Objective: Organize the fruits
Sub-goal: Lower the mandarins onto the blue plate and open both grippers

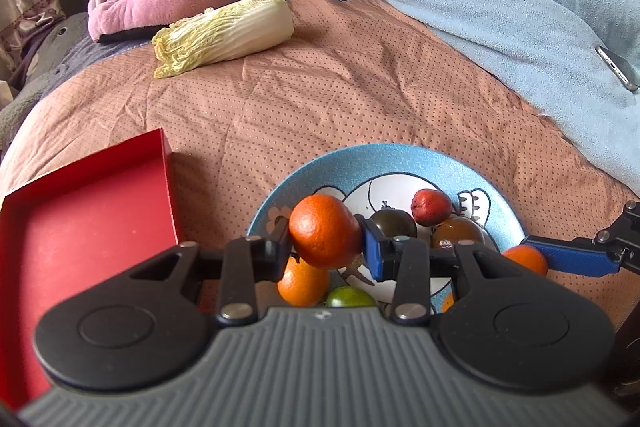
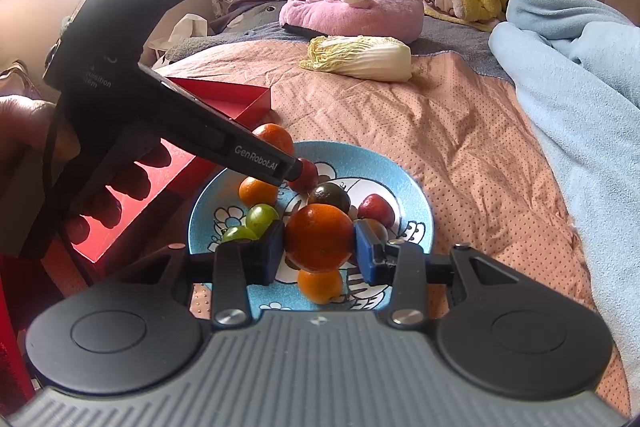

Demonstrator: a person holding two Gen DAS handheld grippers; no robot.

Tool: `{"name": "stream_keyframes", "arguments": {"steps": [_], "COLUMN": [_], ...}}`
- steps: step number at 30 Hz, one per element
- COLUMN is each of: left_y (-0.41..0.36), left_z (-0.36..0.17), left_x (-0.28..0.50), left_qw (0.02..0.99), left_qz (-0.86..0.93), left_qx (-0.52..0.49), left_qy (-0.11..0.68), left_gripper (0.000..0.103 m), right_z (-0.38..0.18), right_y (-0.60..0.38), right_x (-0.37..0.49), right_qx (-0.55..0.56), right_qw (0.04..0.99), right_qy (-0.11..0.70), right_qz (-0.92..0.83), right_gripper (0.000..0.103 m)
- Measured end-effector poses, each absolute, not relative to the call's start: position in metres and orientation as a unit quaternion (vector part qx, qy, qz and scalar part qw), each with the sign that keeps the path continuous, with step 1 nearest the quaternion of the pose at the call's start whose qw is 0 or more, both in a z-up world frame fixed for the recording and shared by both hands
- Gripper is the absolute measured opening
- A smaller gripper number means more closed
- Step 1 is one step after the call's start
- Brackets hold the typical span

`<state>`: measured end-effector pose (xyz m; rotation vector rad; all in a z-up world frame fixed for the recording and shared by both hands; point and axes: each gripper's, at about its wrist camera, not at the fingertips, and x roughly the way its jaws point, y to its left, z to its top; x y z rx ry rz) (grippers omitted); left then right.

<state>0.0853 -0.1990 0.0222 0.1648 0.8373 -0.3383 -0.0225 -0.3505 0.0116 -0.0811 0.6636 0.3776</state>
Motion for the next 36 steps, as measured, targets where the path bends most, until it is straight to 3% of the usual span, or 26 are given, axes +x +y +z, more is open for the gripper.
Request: {"name": "stream_keyframes", "arguments": {"steps": [36], "left_y": [-0.170], "left_z": [0.035], "left_x": [0.066], "left_qw": [0.909], "left_qz": [-0.154], "left_qx": [0.058], "left_qy": [0.383], "left_gripper": [0.047], "right_z": [0.017], "right_y": [-0.343], "right_x": [-0.028], "right_qx": [-0.054], "right_qw": [0.930], "right_qy": [0.317], "right_qz": [0.178], "right_gripper": [0.044]}}
